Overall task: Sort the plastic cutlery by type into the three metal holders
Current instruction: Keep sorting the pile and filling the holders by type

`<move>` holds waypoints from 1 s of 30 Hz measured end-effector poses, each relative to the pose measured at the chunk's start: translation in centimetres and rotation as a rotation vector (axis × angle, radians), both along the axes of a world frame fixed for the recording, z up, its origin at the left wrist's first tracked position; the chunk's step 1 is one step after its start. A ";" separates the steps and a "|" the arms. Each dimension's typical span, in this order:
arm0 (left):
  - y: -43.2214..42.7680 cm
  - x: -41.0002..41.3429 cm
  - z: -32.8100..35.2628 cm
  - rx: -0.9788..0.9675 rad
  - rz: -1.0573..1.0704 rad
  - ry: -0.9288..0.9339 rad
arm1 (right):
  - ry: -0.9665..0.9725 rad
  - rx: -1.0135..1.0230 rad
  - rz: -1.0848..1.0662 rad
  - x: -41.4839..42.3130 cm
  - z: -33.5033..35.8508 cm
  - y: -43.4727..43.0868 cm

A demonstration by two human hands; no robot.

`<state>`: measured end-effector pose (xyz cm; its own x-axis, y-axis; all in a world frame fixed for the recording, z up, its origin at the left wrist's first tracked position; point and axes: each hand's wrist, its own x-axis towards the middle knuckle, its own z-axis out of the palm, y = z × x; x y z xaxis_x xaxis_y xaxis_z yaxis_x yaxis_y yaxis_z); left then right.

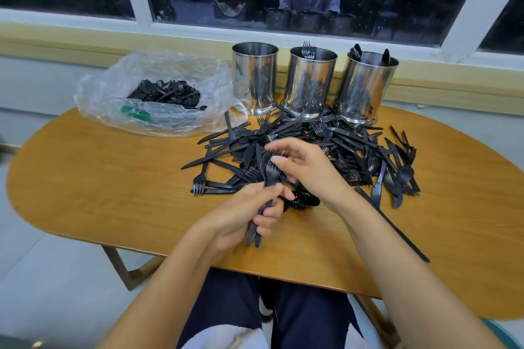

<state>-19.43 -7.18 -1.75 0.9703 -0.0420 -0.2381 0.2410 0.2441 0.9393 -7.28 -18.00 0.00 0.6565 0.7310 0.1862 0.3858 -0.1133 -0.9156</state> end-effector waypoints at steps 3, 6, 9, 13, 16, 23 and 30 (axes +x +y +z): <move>0.2 -0.2 -0.2 0.023 0.055 -0.020 | -0.055 0.013 -0.028 0.1 -0.4 0.4; 0.8 -0.5 -0.6 0.161 0.166 -0.065 | -0.108 0.034 -0.073 -0.1 -0.5 1.5; 2.8 -1.4 -0.7 0.205 0.288 -0.021 | -0.036 0.064 0.004 -0.4 -0.5 3.4; 7.6 -3.4 -1.1 0.014 0.613 0.041 | -0.327 -0.165 0.032 -0.4 -1.8 7.4; 10.5 -4.7 -1.7 -0.032 0.748 0.050 | -0.551 -0.361 0.158 -0.8 -3.2 11.0; 12.7 -6.7 -2.8 -0.046 0.779 0.059 | -0.876 -0.533 0.379 -1.0 -4.3 15.8; 13.1 -6.2 -2.6 -0.115 0.847 0.013 | -0.491 -0.004 0.066 -0.2 -2.2 14.5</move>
